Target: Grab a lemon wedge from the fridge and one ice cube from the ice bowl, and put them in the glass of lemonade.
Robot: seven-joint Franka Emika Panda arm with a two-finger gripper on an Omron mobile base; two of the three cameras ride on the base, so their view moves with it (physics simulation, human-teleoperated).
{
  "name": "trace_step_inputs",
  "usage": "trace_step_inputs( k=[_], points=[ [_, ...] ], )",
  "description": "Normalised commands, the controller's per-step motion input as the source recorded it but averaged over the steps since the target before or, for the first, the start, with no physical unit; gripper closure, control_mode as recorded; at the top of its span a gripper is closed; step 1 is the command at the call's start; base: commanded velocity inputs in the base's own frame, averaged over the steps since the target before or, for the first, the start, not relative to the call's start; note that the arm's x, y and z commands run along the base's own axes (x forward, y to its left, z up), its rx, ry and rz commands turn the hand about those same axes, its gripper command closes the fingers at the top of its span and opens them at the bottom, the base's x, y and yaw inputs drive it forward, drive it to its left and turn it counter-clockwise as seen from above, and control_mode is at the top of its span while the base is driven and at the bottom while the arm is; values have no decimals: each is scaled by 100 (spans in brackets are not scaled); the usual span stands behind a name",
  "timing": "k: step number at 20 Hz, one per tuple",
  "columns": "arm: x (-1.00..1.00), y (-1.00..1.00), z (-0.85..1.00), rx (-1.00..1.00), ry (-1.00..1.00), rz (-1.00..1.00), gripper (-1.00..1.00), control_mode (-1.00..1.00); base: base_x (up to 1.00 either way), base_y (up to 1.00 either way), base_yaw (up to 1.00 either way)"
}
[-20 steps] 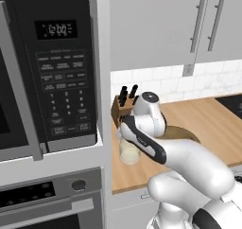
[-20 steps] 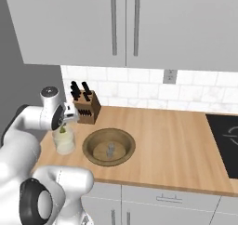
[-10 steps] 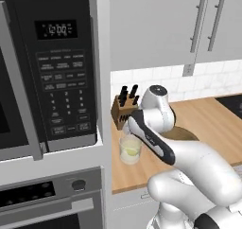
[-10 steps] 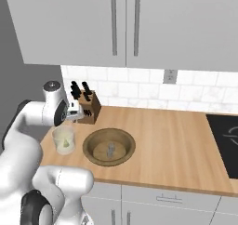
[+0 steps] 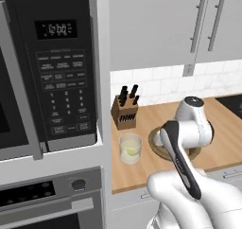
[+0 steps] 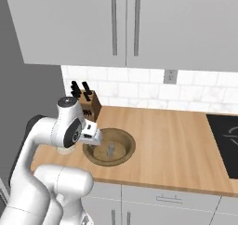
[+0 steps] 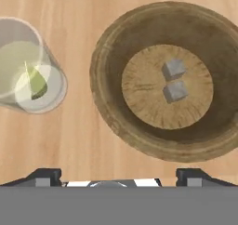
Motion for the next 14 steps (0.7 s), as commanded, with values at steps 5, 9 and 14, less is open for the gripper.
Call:
trace_step_inputs(
  k=[5,9,14],
  points=[
    [25,-100,-22,0,39,-38,-100,-100,0,0,0],
    [91,-58,-10,0,23,-20,-100,-100,0,0,0],
    [100,-3,0,-1,4,1,-100,-100,0,0,0]
  ],
)
